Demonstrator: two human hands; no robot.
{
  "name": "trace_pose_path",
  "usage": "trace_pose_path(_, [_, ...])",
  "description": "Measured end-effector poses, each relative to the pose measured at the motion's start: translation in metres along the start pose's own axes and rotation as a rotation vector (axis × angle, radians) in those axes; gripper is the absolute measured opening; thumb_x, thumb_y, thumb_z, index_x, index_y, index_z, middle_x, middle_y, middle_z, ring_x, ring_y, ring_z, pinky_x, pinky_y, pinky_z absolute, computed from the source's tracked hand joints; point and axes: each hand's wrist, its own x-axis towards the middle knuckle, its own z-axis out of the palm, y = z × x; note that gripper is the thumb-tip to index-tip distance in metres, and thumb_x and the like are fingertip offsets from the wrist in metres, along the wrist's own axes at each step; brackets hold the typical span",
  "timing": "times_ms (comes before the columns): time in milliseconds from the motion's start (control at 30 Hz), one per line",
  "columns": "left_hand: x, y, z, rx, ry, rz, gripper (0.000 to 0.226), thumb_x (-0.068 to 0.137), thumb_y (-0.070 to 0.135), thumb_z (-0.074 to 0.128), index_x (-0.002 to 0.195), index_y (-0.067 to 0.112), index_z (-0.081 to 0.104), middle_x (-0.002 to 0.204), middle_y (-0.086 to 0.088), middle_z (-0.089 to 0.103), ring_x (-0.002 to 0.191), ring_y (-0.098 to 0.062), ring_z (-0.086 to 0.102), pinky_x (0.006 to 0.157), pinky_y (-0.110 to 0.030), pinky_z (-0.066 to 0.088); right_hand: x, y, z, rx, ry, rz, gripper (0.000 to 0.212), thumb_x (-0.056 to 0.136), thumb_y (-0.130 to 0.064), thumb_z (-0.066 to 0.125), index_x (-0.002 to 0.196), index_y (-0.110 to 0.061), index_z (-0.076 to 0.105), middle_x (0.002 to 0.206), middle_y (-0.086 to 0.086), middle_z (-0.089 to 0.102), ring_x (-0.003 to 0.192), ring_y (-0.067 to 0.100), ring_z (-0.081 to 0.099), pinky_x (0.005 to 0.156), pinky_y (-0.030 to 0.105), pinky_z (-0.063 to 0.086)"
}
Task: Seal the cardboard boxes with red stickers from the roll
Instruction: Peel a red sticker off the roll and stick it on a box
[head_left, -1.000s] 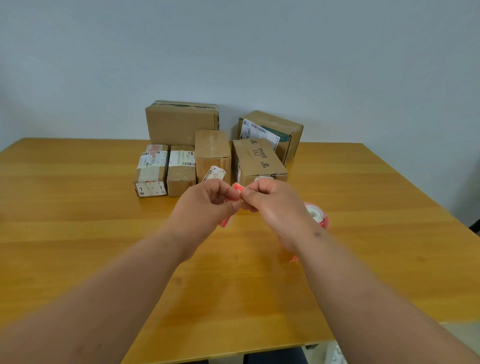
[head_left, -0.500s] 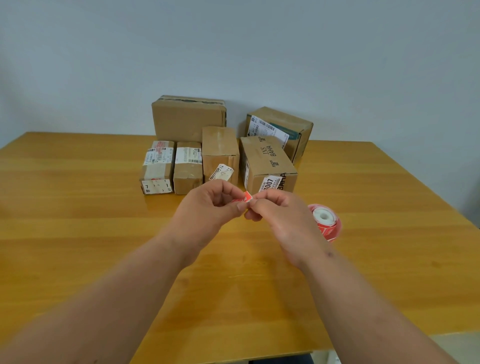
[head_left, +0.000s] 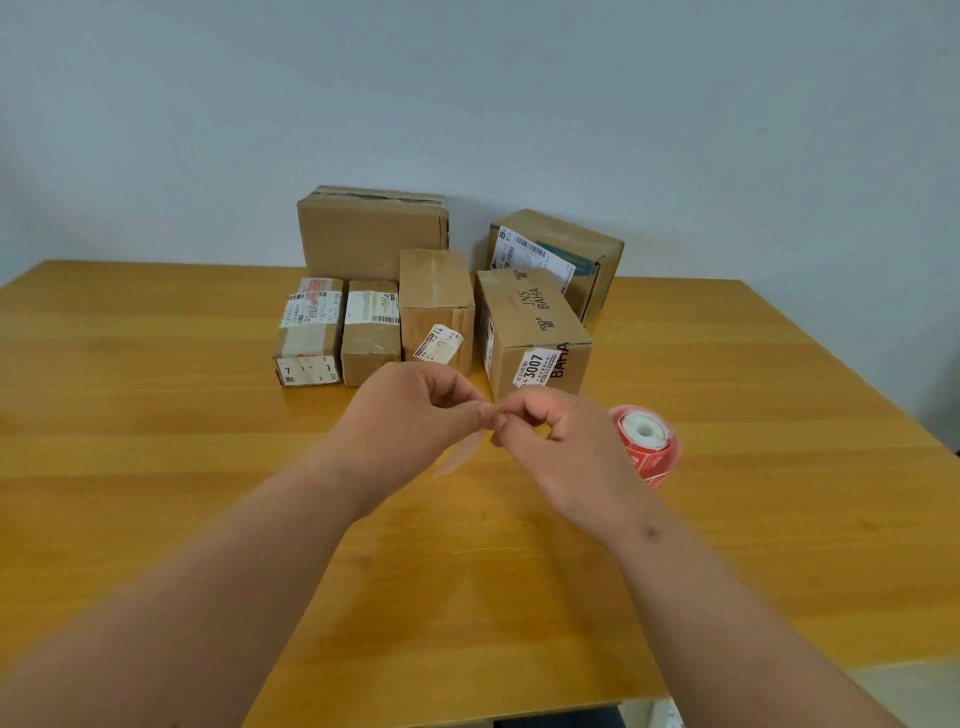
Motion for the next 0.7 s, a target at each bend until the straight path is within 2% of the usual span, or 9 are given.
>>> trace_pose_path(67, [0.000,0.001,0.002,0.016,0.005,-0.001,0.014,0.086,0.024,0.070,0.073,0.019,0.073,0.054,0.008,0.057,0.042,0.000,0.039,0.042,-0.012,0.033,0.000,0.003,0.001,-0.030,0.002,-0.017,0.016,0.088,-0.026,0.061,0.074,-0.025,0.068,0.071,-0.001,0.066,0.064,0.013,0.055,0.056,0.032,0.043])
trace_pose_path(133, [-0.001,0.001,0.003,0.004,0.020,-0.034,0.013,0.086,0.021,0.069,0.075,0.016,0.072,0.058,0.003,0.063,0.043,0.000,0.041,0.043,-0.012,0.034,0.000,0.005,0.000,-0.050,-0.001,-0.020,0.016,0.086,-0.023,0.061,0.072,-0.023,0.068,0.067,-0.003,0.062,0.058,0.005,0.048,0.053,0.024,0.037])
trace_pose_path(200, [-0.001,-0.001,0.004,-0.029,0.051,-0.091,0.012,0.086,0.018,0.066,0.076,0.015,0.071,0.073,-0.002,0.071,0.060,-0.006,0.055,0.056,-0.018,0.043,0.000,0.006,-0.001,-0.095,0.000,-0.015,0.016,0.082,-0.021,0.061,0.066,-0.020,0.064,0.064,-0.003,0.059,0.058,0.007,0.048,0.059,0.025,0.038])
trace_pose_path(267, [0.001,-0.006,0.002,-0.095,0.087,-0.157,0.012,0.088,0.016,0.064,0.078,0.015,0.071,0.078,-0.002,0.073,0.076,-0.014,0.063,0.075,-0.030,0.050,0.000,0.006,-0.004,-0.193,0.023,-0.023,0.015,0.078,-0.020,0.059,0.064,-0.016,0.059,0.062,-0.002,0.058,0.063,0.012,0.050,0.071,0.032,0.040])
trace_pose_path(333, [0.005,-0.011,-0.001,-0.238,0.137,-0.233,0.013,0.089,0.013,0.062,0.079,0.014,0.071,0.078,-0.004,0.072,0.080,-0.016,0.065,0.085,-0.036,0.051,0.000,0.006,-0.007,-0.328,0.046,-0.048,0.016,0.078,-0.019,0.057,0.062,-0.015,0.058,0.060,-0.005,0.056,0.066,0.011,0.051,0.083,0.037,0.036])
trace_pose_path(467, [0.013,-0.021,-0.011,-0.509,0.271,-0.369,0.013,0.092,0.010,0.061,0.081,0.015,0.067,0.079,-0.002,0.068,0.075,-0.014,0.062,0.079,-0.035,0.052,0.000,0.003,-0.019,-0.658,0.021,-0.064,0.022,0.080,-0.026,0.050,0.060,-0.019,0.054,0.063,-0.007,0.057,0.072,0.011,0.050,0.091,0.036,0.025])
trace_pose_path(600, [0.016,-0.029,-0.020,-0.633,0.354,-0.417,0.016,0.094,0.012,0.060,0.081,0.020,0.064,0.087,-0.002,0.068,0.076,-0.014,0.060,0.072,-0.032,0.051,0.000,-0.001,-0.033,-1.003,-0.026,0.005,0.023,0.081,-0.034,0.043,0.063,-0.022,0.049,0.069,-0.009,0.056,0.083,0.016,0.050,0.095,0.040,0.021])
trace_pose_path(700, [0.016,-0.030,-0.023,-0.659,0.388,-0.419,0.014,0.094,0.015,0.061,0.082,0.021,0.065,0.084,-0.001,0.066,0.073,-0.014,0.058,0.072,-0.032,0.050,0.002,-0.007,-0.042,-1.136,-0.068,0.118,0.018,0.080,-0.028,0.045,0.064,-0.021,0.049,0.067,-0.009,0.051,0.091,0.020,0.047,0.100,0.045,0.017])
